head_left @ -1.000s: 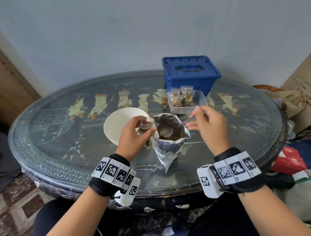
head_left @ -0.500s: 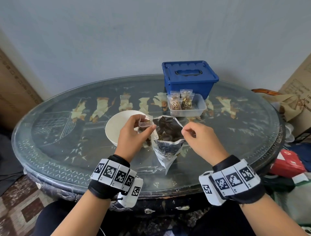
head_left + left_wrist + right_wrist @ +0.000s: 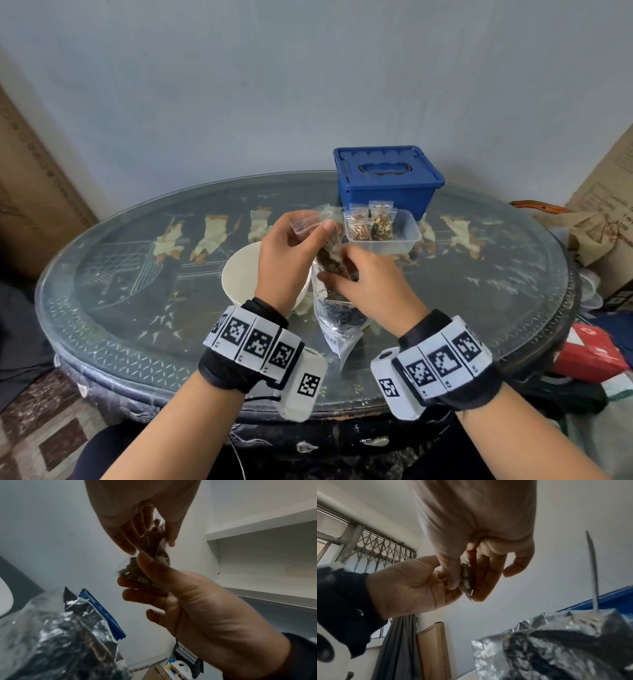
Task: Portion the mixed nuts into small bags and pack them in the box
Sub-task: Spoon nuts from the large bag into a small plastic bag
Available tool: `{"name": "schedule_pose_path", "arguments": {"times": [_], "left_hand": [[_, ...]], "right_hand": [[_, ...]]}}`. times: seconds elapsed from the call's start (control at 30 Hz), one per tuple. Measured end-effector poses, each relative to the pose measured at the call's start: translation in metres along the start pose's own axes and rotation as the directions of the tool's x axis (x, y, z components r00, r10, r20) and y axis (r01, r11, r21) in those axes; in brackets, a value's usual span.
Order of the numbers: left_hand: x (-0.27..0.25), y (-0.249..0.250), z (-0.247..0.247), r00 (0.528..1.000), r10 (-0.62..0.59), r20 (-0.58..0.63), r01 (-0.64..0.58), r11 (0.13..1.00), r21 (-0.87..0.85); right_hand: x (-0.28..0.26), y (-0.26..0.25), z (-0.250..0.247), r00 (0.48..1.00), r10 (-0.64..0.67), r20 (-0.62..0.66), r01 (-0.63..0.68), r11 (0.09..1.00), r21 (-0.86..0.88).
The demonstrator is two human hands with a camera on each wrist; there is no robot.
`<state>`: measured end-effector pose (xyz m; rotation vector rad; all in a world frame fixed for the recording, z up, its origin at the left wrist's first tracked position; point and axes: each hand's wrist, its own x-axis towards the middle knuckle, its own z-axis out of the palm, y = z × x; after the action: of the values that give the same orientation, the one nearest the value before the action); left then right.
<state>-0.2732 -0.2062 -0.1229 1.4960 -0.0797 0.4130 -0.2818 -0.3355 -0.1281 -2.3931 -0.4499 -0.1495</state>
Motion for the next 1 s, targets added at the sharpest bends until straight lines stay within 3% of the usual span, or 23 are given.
{"name": "schedule_pose_path", "arguments": {"times": [0.13,0.27,0.47,0.53,0.6,0.73,0.9,1.0], "left_hand": [[0.000,0.006,-0.002,0.998,0.001,0.059,0.000,1.000,-0.005],[0.001,0.008,-0.011,0.983,-0.041,0.181,0.042,0.999,-0.004],[0.009,0.007,-0.012,0.995,-0.036,0.094,0.032,0.999,0.039],[0.011,0.008,-0.011,0.997,-0.014,0.070,0.011,0.999,0.042],[0.012,0.009,-0.010,0.998,0.018,0.065,-0.022,0.998,0.060],[0.008,0.012,-0.007,0.996,0.046,0.079,-0.051,0.997,0.056],[0.007,0.015,-0.005,0.992,0.051,0.112,-0.055,0.998,0.026],[0.006,0.011,-0.010,0.986,0.046,0.162,-0.064,0.993,0.104]], "right_hand": [[0.005,-0.001,-0.001,1.000,0.024,-0.002,-0.024,0.992,0.125],[0.008,0.005,-0.005,0.995,0.031,0.090,-0.046,0.984,0.174],[0.009,0.001,-0.016,0.980,0.000,0.197,-0.052,0.966,0.254],[0.008,-0.001,-0.023,0.990,-0.022,0.142,-0.024,0.950,0.311],[0.009,-0.002,-0.029,1.000,-0.018,-0.020,0.025,0.931,0.363],[0.013,-0.006,-0.032,0.963,-0.030,-0.269,0.123,0.933,0.337],[0.018,-0.008,-0.029,0.940,-0.031,-0.340,0.145,0.938,0.315],[0.020,-0.008,-0.030,0.945,0.036,-0.324,0.104,0.909,0.404]]}}
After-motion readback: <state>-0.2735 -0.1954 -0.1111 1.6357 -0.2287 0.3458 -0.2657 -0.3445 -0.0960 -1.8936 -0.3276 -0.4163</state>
